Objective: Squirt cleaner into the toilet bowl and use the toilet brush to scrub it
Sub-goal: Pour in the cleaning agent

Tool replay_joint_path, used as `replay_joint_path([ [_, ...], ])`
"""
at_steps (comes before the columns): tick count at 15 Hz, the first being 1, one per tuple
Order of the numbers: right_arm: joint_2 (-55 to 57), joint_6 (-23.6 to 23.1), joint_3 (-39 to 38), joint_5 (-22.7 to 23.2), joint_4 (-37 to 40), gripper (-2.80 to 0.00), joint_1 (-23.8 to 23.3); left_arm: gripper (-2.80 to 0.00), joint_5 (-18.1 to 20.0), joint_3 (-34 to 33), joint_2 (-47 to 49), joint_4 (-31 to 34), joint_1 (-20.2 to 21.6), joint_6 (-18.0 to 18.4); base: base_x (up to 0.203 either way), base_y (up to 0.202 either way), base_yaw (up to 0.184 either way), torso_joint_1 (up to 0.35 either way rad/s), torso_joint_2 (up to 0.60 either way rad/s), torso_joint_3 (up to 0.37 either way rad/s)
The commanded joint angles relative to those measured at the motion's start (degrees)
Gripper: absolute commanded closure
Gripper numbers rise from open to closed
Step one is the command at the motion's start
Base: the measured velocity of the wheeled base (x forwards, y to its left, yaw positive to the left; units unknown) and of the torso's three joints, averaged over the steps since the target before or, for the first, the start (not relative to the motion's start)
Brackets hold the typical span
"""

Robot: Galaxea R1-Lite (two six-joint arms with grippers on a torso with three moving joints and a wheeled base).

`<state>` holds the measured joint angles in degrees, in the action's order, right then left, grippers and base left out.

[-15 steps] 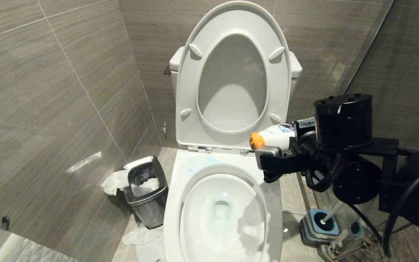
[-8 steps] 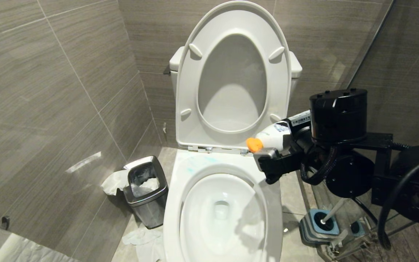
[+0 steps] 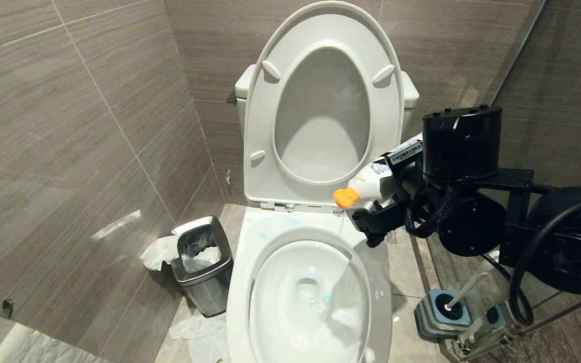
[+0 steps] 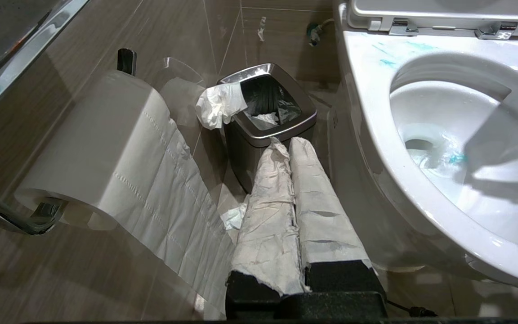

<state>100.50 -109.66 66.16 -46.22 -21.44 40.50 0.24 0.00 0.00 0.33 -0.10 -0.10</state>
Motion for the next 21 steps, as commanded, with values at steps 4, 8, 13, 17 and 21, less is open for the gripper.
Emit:
replay_joint_path([
  [4,0.0,-0.6,0.1,-0.4,-0.2,0.0,1.2,0.0,0.0,-0.2,0.1,0.0,0.0,0.0,0.0,0.0,0.0,0.0,0.0,0.0],
  [8,0.0,0.1,0.2,-0.2,-0.3,0.0,2.1,0.0,0.0,-0.2,0.1,0.0,0.0,0.0,0.0,0.0,0.0,0.0,0.0,0.0],
  [13,0.7,1.6,1.3,-0.2,-0.3,0.0,2.7,0.0,0.0,-0.2,0.1,0.0,0.0,0.0,0.0,0.0,0.0,0.0,0.0,0.0],
  [17,3.8,1.7,5.7,-0.2,-0.3,0.0,2.7,0.0,0.0,-0.2,0.1,0.0,0.0,0.0,0.0,0.0,0.0,0.0,0.0,0.0],
  [21,6.1,2.8,8.5,-0.1,-0.3,0.0,2.7,0.0,0.0,-0.2,0.1,0.0,0.0,0.0,0.0,0.0,0.0,0.0,0.0,0.0],
])
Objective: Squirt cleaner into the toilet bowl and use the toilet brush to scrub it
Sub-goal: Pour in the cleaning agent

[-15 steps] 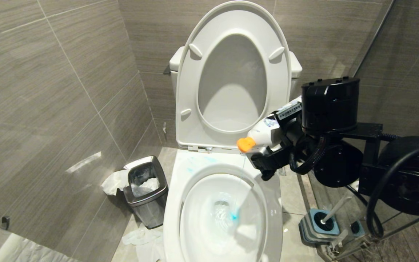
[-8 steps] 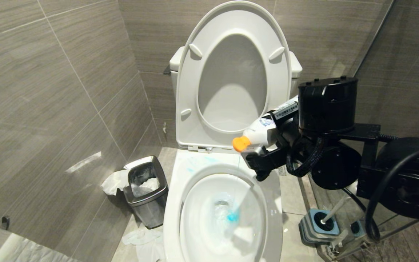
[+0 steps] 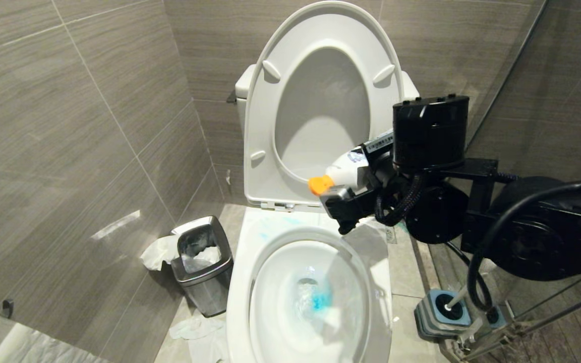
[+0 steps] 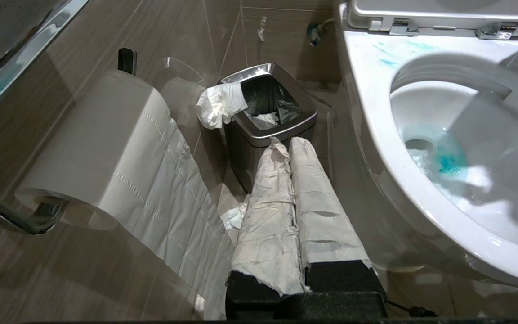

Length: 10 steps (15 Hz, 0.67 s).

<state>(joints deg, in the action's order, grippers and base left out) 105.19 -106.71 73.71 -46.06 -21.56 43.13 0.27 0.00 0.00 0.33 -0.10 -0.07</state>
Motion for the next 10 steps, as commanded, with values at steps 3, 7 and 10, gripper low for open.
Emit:
replay_joint_path([
  [3,1.5,2.5,1.8,0.0,0.0,0.0,0.0,0.0,0.0,-0.2,0.1,0.0,0.0,0.0,0.0,0.0,0.0,0.0,0.0,0.0],
  [7,0.8,16.7,1.4,0.0,0.5,0.0,0.0,0.0,0.0,-0.2,0.1,0.0,0.0,0.0,0.0,0.0,0.0,0.0,0.0,0.0],
  [10,-0.1,28.7,1.1,0.0,0.6,0.0,0.1,0.0,0.0,-0.2,0.1,0.0,0.0,0.0,0.0,0.0,0.0,0.0,0.0,0.0],
])
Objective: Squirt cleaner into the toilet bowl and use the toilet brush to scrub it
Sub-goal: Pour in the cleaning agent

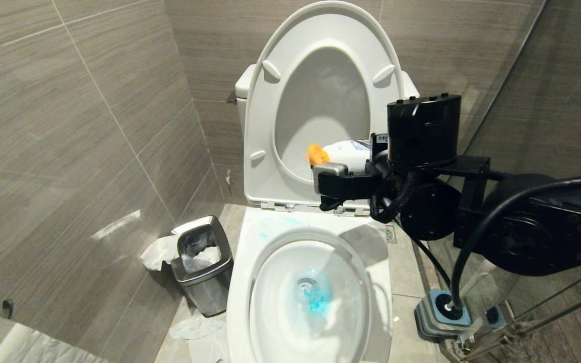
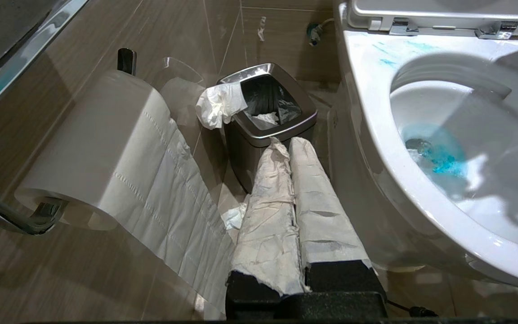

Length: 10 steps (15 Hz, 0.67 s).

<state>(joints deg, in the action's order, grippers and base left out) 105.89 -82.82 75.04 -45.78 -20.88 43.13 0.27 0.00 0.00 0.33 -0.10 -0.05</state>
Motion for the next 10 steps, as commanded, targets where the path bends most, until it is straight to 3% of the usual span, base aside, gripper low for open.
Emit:
replay_joint_path([
  [1,-1.5,8.7,-0.7,-0.3,0.0,0.0,0.2,0.0,0.0,-0.2,0.1,0.0,0.0,0.0,0.0,0.0,0.0,0.0,0.0,0.0],
  [6,-4.5,23.2,-1.4,1.2,4.5,0.0,0.2,0.0,0.0,-0.2,0.1,0.0,0.0,0.0,0.0,0.0,0.0,0.0,0.0,0.0],
  [10,-4.5,44.4,-1.2,7.5,9.5,0.0,0.0,0.0,0.0,-0.2,0.1,0.0,0.0,0.0,0.0,0.0,0.0,0.0,0.0,0.0],
])
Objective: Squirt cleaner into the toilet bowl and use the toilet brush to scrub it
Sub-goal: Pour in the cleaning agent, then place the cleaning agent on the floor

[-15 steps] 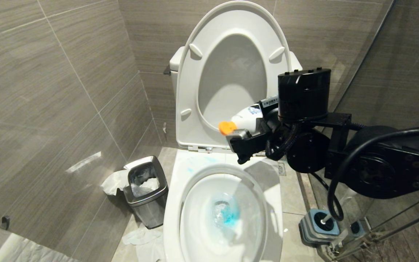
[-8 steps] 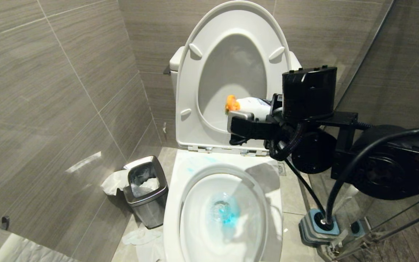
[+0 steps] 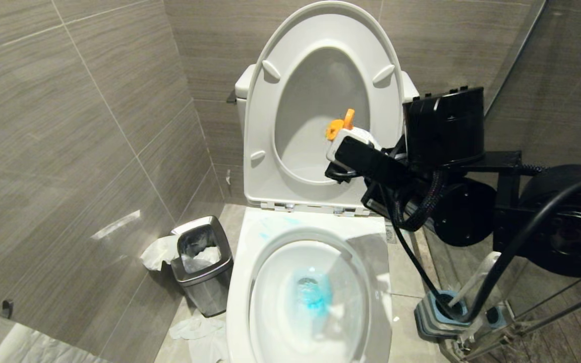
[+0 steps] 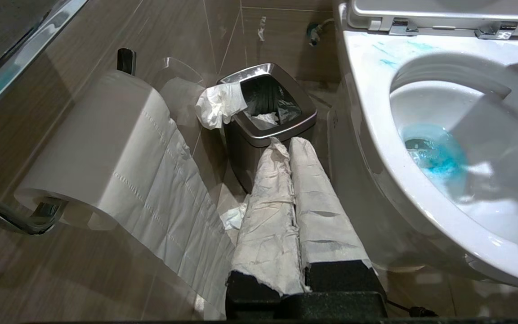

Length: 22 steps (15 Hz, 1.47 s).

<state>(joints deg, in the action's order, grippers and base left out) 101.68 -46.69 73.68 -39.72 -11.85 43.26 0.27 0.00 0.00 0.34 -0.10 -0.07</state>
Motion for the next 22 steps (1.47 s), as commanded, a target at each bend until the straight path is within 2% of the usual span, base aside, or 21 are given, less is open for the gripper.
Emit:
replay_joint_path([
  [1,-0.2,14.2,0.3,3.5,0.9,0.0,-0.6,0.0,0.0,-0.2,0.1,0.0,0.0,0.0,0.0,0.0,0.0,0.0,0.0,0.0],
  [3,-1.2,23.5,0.1,6.1,2.1,0.0,-2.0,0.0,0.0,-0.2,0.1,0.0,0.0,0.0,0.0,0.0,0.0,0.0,0.0,0.0],
  [5,-4.0,30.7,0.3,7.5,7.7,0.0,-2.7,0.0,0.0,-0.2,0.1,0.0,0.0,0.0,0.0,0.0,0.0,0.0,0.0,0.0],
  [9,-12.7,39.8,-1.8,12.0,15.5,0.0,-5.0,0.0,0.0,-0.2,0.1,0.0,0.0,0.0,0.0,0.0,0.0,0.0,0.0,0.0],
  [12,-19.8,41.0,-7.2,19.0,16.8,0.0,-13.6,0.0,0.0,-0.2,0.1,0.0,0.0,0.0,0.0,0.0,0.0,0.0,0.0,0.0],
  [15,-25.0,40.9,-12.2,30.1,16.7,0.0,-25.2,0.0,0.0,-0.2,0.1,0.0,0.0,0.0,0.0,0.0,0.0,0.0,0.0,0.0],
  [18,-26.2,40.7,-14.7,38.0,16.1,0.0,-36.5,0.0,0.0,-0.2,0.1,0.0,0.0,0.0,0.0,0.0,0.0,0.0,0.0,0.0],
  [22,-24.0,40.3,-16.9,44.5,8.5,0.0,-45.3,0.0,0.0,-0.2,0.1,0.0,0.0,0.1,0.0,0.0,0.0,0.0,0.0,0.0],
])
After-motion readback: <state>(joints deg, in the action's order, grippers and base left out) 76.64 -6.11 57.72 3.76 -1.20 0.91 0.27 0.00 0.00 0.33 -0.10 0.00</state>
